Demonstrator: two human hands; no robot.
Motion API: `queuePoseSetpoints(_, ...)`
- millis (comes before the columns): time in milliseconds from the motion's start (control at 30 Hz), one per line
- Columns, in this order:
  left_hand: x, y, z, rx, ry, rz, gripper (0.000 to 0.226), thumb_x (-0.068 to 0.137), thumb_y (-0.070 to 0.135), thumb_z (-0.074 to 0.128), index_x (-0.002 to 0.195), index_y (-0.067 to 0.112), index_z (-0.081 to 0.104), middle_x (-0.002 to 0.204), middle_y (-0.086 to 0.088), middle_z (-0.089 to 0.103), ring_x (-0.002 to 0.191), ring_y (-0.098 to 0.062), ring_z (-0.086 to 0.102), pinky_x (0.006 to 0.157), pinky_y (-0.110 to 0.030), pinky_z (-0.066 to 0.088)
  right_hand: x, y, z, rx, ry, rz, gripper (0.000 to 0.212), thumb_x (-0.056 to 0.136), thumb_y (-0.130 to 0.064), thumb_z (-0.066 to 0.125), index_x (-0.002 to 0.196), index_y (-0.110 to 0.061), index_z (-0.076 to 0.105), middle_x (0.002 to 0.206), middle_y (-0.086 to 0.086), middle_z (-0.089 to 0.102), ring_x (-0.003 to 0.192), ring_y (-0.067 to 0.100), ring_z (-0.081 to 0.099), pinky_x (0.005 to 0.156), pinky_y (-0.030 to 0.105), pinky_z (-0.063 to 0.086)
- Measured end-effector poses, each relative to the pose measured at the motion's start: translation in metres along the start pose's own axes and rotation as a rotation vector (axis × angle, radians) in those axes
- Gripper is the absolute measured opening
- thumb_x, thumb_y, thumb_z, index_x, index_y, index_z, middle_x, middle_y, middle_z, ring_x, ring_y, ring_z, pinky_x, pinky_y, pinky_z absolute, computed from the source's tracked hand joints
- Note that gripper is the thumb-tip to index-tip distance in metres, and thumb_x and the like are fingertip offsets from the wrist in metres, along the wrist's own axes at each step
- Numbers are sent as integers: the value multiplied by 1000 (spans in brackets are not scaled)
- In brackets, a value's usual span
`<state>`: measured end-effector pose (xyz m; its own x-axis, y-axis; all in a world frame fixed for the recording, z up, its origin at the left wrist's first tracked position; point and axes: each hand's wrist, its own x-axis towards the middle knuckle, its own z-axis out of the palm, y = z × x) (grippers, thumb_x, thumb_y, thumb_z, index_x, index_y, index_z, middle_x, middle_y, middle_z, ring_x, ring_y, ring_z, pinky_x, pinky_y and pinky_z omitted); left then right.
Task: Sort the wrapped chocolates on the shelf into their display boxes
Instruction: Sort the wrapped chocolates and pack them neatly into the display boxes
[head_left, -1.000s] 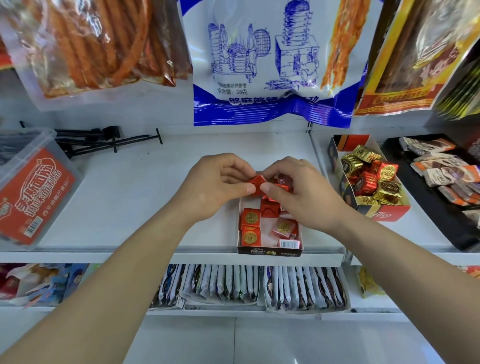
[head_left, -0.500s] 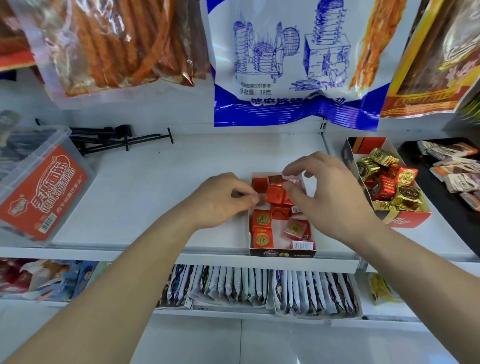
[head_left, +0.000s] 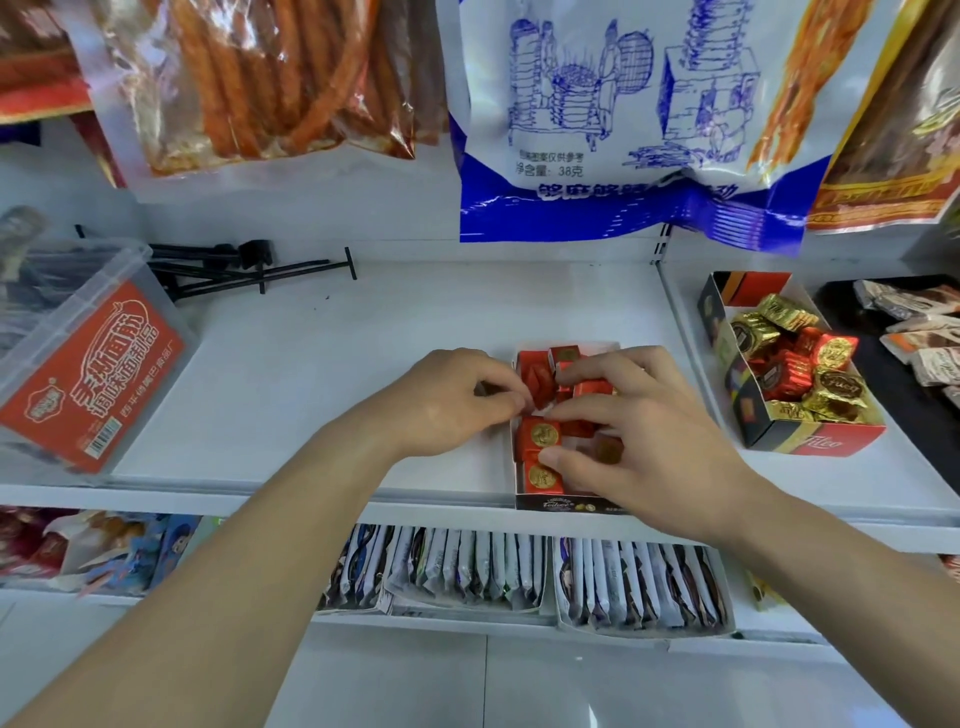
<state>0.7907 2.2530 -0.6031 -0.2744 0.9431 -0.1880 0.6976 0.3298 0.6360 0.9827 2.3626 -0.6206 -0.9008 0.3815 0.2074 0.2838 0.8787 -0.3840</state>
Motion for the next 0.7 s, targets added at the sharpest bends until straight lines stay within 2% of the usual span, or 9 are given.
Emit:
queuePoseSetpoints(300, 4, 0, -2, 34, -46, 11, 17, 95, 36, 61, 105, 35, 74, 93, 21, 55, 95, 1, 53, 84, -18, 41, -7, -4, 0, -87, -4, -5, 53, 85, -70, 40, 120, -40, 66, 134, -14, 52, 127, 21, 34, 105, 48, 40)
queuePoseSetpoints(433, 4, -2, -2, 18, -54, 13, 15, 94, 36, 62, 103, 37, 74, 94, 22, 56, 96, 1, 53, 81, -16, 40, -11, -9, 0, -144, -45, -3, 67, 79, -81, 38, 127, -40, 60, 138, -13, 48, 131, 22, 32, 107, 46, 39)
queuePoseSetpoints(600, 4, 1, -3, 10, -54, 3, 14, 93, 38, 62, 99, 38, 75, 90, 26, 58, 93, 4, 54, 79, -14, 40, -14, -4, 4, -120, -17, -36, 61, 84, -78, 41, 128, -40, 59, 138, -12, 47, 131, 23, 34, 104, 48, 41)
queuePoseSetpoints(700, 5, 3, -2, -20, -50, -13, 13, 91, 43, 64, 94, 37, 75, 88, 24, 61, 90, 4, 56, 77, -15, 42, -18, -1, 10, -123, 31, -64, 61, 88, -75, 42, 129, -34, 61, 133, -10, 51, 130, 22, 38, 102, 47, 43)
